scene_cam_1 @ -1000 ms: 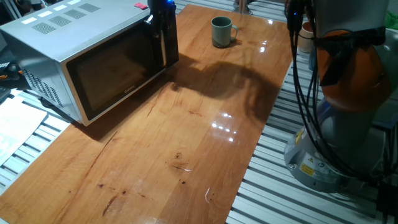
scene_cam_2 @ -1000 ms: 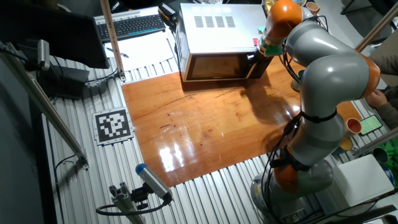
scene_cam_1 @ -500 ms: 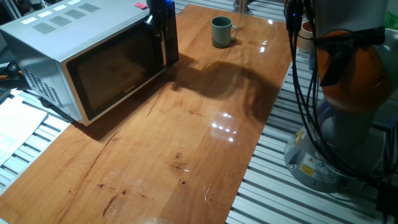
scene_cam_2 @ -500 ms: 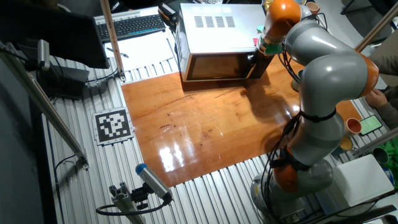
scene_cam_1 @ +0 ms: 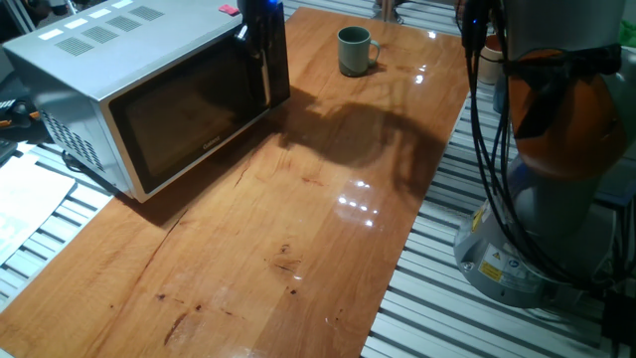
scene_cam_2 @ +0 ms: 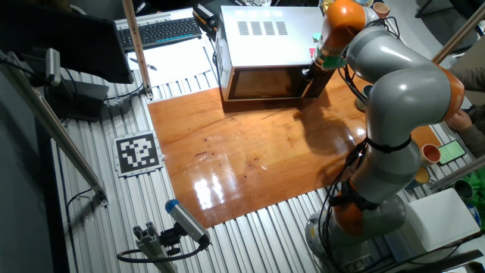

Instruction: Put the bowl into the microwave

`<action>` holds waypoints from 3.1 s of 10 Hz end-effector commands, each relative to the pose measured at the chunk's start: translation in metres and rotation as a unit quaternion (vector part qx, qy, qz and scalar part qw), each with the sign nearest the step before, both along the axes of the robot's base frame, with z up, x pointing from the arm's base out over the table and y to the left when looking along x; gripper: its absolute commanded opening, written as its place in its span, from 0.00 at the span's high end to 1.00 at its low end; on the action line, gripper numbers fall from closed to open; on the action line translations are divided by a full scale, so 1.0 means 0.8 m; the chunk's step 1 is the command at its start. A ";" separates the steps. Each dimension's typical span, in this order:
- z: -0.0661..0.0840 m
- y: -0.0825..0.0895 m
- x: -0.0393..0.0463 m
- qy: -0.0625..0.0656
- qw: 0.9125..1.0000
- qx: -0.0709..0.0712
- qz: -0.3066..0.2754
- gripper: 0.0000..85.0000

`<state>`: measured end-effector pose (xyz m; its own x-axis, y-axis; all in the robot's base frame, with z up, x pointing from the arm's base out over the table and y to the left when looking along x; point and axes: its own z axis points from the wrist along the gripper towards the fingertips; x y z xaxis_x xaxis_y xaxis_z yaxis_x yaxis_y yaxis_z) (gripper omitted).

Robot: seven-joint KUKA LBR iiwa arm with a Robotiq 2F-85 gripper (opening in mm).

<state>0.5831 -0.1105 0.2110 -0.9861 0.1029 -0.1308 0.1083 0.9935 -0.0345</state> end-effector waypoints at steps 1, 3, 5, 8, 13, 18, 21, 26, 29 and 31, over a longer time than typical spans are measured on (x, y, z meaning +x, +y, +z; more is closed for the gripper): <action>0.000 0.002 -0.001 -0.004 1.000 -0.004 0.000 1.00; 0.000 0.002 -0.001 -0.007 1.000 -0.007 0.000 1.00; -0.001 0.002 -0.002 -0.013 1.000 -0.011 0.004 1.00; 0.000 0.005 -0.005 -0.019 1.000 -0.015 0.005 1.00; -0.001 0.020 -0.023 -0.033 0.999 -0.027 -0.007 1.00; 0.002 0.022 -0.025 -0.036 0.999 -0.028 -0.006 1.00; 0.005 0.024 -0.026 -0.036 0.999 -0.031 -0.007 1.00; 0.015 0.035 -0.031 -0.037 0.999 -0.036 -0.016 1.00; 0.010 0.045 -0.038 -0.046 0.998 -0.037 -0.026 1.00; 0.009 0.047 -0.039 -0.048 0.998 -0.035 -0.029 1.00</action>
